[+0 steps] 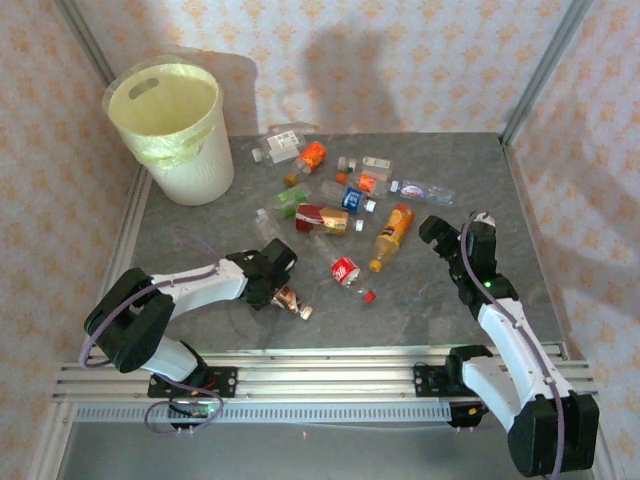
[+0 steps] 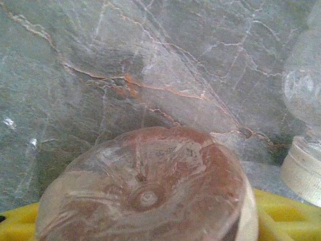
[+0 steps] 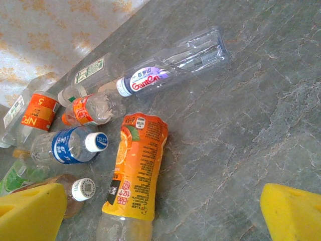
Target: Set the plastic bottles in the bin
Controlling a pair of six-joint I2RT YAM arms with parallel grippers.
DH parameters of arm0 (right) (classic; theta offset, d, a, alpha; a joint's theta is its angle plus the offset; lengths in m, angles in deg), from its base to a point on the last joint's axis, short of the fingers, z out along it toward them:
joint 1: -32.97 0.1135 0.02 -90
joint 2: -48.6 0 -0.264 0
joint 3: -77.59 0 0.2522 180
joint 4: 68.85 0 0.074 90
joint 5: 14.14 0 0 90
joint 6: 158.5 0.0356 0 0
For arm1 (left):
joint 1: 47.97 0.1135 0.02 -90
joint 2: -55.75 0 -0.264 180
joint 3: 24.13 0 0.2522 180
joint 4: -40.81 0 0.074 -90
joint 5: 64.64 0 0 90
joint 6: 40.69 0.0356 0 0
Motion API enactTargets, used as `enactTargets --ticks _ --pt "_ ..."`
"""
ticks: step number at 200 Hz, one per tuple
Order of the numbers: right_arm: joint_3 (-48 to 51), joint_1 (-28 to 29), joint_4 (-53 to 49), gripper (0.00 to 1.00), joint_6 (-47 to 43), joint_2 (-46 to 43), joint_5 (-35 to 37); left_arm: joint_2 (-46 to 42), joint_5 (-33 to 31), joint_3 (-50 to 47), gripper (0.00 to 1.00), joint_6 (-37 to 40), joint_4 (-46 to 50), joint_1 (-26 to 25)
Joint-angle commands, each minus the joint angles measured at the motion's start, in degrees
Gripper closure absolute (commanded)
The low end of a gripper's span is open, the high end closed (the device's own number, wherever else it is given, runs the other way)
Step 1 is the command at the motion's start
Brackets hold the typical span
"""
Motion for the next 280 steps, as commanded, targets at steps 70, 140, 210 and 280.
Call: enactTargets --ticks 70,140,210,280 --pt "0.3 1.0 10.6 0.01 -2.1 2.7 -14.5 -3.7 -6.3 1.3 0.45 8.8 -4.4 0.1" --pt "-2.3 11.8 15.7 0.01 -7.5 7.7 -11.0 -8.7 -10.7 2.7 0.46 15.9 -4.7 0.5" --pt "-3.8 13.6 15.6 0.01 -8.2 8.9 -8.1 -15.8 -19.3 9.9 0.47 24.9 1.1 1.8" --pt "-3.7 13.6 21.1 0.01 -5.7 8.8 -7.7 -14.8 -25.3 22.6 0.47 36.3 -5.0 5.5"
